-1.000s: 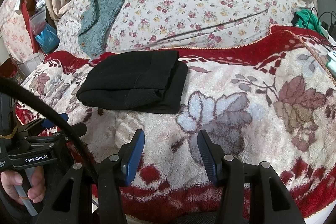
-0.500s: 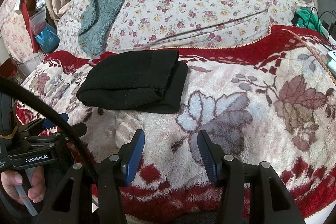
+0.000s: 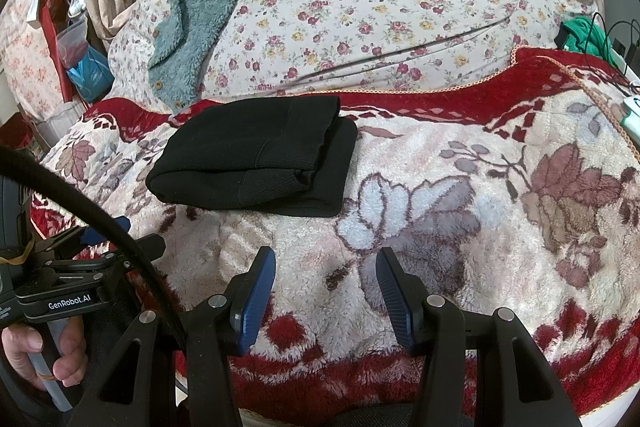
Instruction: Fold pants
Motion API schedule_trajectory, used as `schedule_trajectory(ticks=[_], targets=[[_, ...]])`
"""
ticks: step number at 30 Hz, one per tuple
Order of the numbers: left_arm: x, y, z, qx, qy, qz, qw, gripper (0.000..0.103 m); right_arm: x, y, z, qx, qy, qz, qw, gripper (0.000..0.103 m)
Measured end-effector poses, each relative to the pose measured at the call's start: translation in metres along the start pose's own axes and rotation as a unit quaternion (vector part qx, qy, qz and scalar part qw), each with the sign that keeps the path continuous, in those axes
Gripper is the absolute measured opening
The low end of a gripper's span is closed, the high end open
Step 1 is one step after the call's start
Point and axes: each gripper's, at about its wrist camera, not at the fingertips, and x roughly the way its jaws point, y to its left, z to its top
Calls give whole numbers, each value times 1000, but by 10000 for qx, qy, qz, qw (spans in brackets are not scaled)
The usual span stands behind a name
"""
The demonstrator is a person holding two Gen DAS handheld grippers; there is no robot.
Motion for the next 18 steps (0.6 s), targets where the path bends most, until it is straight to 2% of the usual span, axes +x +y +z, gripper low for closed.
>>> schedule_trajectory(ticks=[10, 14, 18], targets=[[-1, 1, 0, -25, -29, -15, 10000, 87, 0, 0, 0, 9, 11, 23, 10000, 50], [-6, 12, -1, -247, -93, -133, 9996, 87, 0, -13, 3, 337, -56, 258, 9991, 50], [-9, 26, 4, -589, 12, -343, 9977, 87, -1, -27, 11, 935, -227, 802, 9921, 50]])
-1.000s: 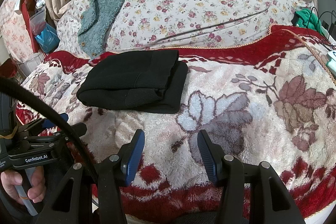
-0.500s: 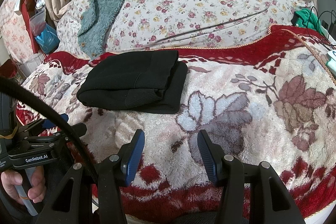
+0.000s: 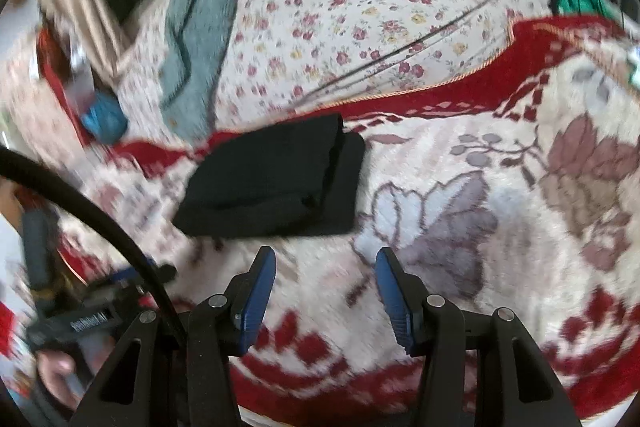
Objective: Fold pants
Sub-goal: 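Grasp the edge of the folded black pants with the right gripper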
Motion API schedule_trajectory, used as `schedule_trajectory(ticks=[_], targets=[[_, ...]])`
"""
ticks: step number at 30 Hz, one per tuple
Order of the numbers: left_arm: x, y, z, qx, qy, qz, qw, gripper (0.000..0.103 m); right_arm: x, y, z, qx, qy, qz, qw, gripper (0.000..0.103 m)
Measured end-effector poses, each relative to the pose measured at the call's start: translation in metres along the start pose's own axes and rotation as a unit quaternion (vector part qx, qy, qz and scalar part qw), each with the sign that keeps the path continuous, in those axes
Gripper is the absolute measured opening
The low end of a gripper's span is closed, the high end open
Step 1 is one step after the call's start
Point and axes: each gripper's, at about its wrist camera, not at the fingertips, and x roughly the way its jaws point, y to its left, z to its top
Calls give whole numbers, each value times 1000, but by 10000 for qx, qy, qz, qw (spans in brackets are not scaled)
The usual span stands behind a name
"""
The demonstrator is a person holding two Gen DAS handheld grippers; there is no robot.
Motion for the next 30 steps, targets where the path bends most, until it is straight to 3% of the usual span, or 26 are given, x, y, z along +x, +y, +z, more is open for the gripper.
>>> schedule_trajectory(ticks=[3, 5, 7, 10, 12, 16, 18, 23, 28, 30], targets=[[-13, 3, 10, -44, -191, -331, 9993, 87, 4, -11, 15, 562, -103, 525, 9970, 50], [-21, 1, 17, -33, -398, -478, 9981, 88, 10, -23, 25, 1161, -217, 1147, 9864, 50], [-26, 5, 23, -73, -546, -405, 9977, 88, 24, -34, 30, 1730, -217, 1696, 9700, 52], [-18, 15, 25, 99, -286, -186, 9994, 88, 51, -45, 30, 2267, -87, 2122, 9505, 55], [-16, 31, 14, -121, -372, -89, 9992, 88, 64, -50, 27, 2534, 0, 2253, 9408, 55], [-27, 50, 10, -542, -786, -310, 9950, 88, 80, -53, 25, 2824, 42, 2446, 9276, 59], [-26, 55, 11, -662, -790, -579, 9930, 88, 91, -52, 23, 2941, 175, 2638, 9185, 60], [-15, 69, 14, -1233, -526, -754, 9881, 88, 107, -53, 21, 3063, 238, 2603, 9154, 60], [-16, 81, 11, -1670, -487, -820, 9813, 88, 117, -44, 27, 3045, -64, 3042, 9026, 67], [-15, 84, 10, -1782, -460, -797, 9797, 88, 125, -35, 32, 2879, 13, 3038, 9082, 67]])
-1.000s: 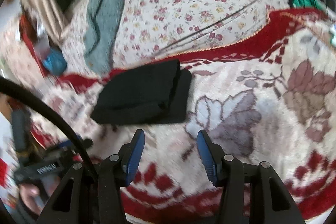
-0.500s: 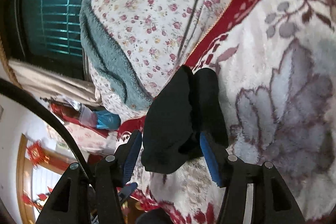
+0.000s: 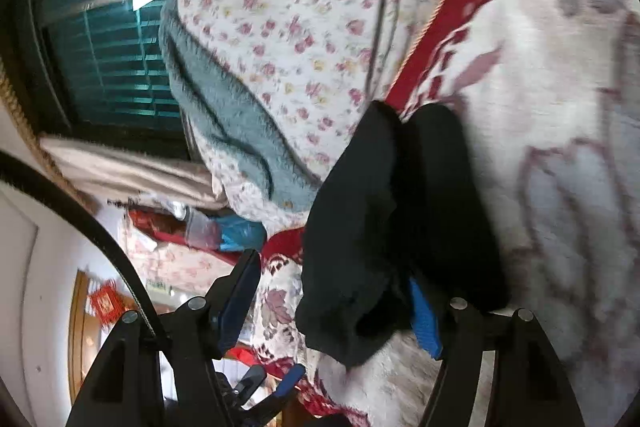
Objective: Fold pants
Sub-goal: 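Grasp the edge of the folded black pants with the right gripper, then lift the black pants up with the right gripper, letting them unfold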
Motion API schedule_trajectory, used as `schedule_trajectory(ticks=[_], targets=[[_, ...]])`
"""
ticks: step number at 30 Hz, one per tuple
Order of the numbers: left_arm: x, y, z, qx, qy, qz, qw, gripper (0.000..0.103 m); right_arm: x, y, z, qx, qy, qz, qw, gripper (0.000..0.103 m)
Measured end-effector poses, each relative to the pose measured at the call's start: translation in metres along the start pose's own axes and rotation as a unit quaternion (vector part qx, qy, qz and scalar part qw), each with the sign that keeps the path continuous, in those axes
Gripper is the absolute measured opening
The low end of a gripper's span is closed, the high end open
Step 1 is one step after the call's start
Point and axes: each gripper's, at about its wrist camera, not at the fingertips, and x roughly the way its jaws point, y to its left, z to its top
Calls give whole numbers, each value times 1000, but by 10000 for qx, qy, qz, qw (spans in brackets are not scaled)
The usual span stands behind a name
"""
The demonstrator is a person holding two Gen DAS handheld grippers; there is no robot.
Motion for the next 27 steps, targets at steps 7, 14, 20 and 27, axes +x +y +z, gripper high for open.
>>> schedule_trajectory(ticks=[7, 14, 20, 27], targets=[[3, -2, -2, 30, -35, 200, 9998, 88, 10, -5, -13, -374, -278, -409, 9981, 62], [6, -32, -10, 1018, 106, -167, 9946, 88, 8, -6, -12, -257, -492, -299, 9980, 62], [-19, -57, -21, 1754, -617, -201, 9824, 88, 8, -20, -6, 246, -307, -318, 9987, 41], [-13, -57, -32, 1654, -274, -389, 9851, 88, 8, -11, -10, 643, -450, -1170, 9900, 20]])
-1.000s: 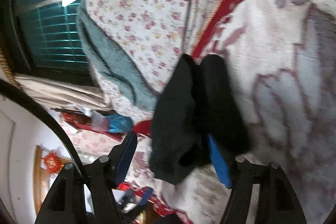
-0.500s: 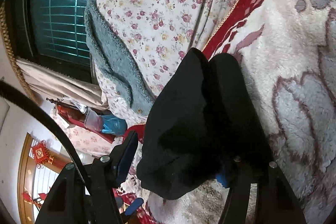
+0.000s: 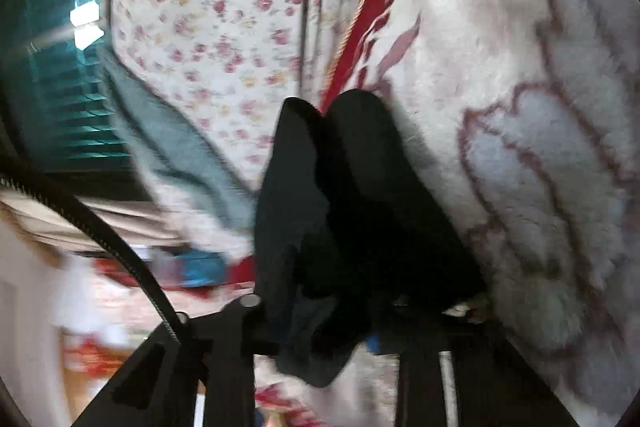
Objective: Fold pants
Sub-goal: 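Lift the black pants up with the right gripper, letting them unfold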
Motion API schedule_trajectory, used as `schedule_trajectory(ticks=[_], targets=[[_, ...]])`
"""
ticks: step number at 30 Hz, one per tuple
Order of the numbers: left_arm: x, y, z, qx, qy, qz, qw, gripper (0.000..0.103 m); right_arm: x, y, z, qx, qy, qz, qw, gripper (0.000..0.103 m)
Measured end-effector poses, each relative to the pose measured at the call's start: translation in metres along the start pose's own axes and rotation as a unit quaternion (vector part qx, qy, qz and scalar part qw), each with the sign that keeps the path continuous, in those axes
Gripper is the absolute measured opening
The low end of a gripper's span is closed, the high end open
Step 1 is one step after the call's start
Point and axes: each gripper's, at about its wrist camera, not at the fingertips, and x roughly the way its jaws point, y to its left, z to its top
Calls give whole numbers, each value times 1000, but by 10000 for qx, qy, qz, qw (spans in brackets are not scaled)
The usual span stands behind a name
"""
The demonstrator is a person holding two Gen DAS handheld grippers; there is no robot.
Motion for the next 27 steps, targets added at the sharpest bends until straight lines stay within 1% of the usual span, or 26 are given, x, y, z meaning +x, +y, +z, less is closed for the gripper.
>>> schedule_trajectory(ticks=[1, 2, 3, 4, 5, 6, 9, 11, 12, 14, 16, 17, 18, 19, 20, 21, 22, 23, 24, 25, 26, 27], targets=[[1, 1, 1, -28, 25, 15, 10000, 88, 0, 14, -4, -393, -77, -400, 9984, 18], [3, 3, 1, -94, 68, 16, 9999, 88, 0, 33, -10, -973, -193, -891, 9911, 14], [4, 4, 1, -157, 93, 25, 9998, 88, 0, 48, -15, -1413, -301, -1152, 9828, 11], [5, 7, 2, -245, 115, 25, 9996, 88, -1, 55, -19, -1621, -387, -1207, 9786, 11], [5, 10, 2, -321, 128, 11, 9994, 88, -1, 59, -21, -1656, -439, -1143, 9786, 11], [5, 13, 3, -407, 134, -13, 9991, 88, 1, 57, -20, -1591, -413, -1025, 9811, 11], [7, 24, 3, -728, 203, -92, 9971, 88, 14, 34, -11, -1023, -257, -729, 9917, 13], [8, 30, 2, -903, 256, -104, 9955, 88, 14, 12, -9, -455, -353, -191, 9982, 13], [8, 33, 1, -969, 277, -113, 9948, 88, 13, 7, -10, -339, -409, -92, 9985, 13], [10, 37, 1, -1095, 318, -117, 9934, 88, 14, 13, -15, -487, -487, -225, 9974, 14], [10, 40, 1, -1181, 339, -127, 9923, 88, 14, 24, -19, -844, -465, -516, 9940, 14], [10, 41, 1, -1214, 337, -119, 9920, 88, 18, 39, -20, -1270, -346, -880, 9874, 12], [9, 43, 0, -1243, 333, -110, 9916, 88, 20, 53, -20, -1670, -262, -1194, 9783, 10], [9, 44, 0, -1265, 335, -105, 9913, 88, 19, 72, -24, -2155, -207, -1535, 9641, 10], [10, 45, 0, -1293, 339, -99, 9910, 88, 14, 97, -26, -2636, -223, -1750, 9484, 10], [10, 47, 0, -1325, 341, -97, 9905, 88, 4, 127, -29, -3143, -263, -1818, 9314, 9], [11, 48, 0, -1351, 349, -89, 9902, 88, -3, 148, -31, -3431, -276, -1832, 9208, 9], [12, 49, 0, -1371, 364, -68, 9899, 88, -14, 186, -36, -3942, -304, -1918, 8983, 9], [12, 50, -1, -1387, 379, -58, 9896, 88, -23, 216, -41, -4325, -309, -2004, 8786, 9], [12, 50, -1, -1401, 384, -61, 9894, 88, -32, 246, -47, -4710, -296, -2107, 8561, 9], [12, 51, -1, -1415, 377, -67, 9892, 88, -41, 281, -54, -5128, -234, -2229, 8288, 9], [11, 52, -1, -1429, 370, -73, 9890, 88, -51, 318, -61, -5547, -103, -2342, 7983, 9]])
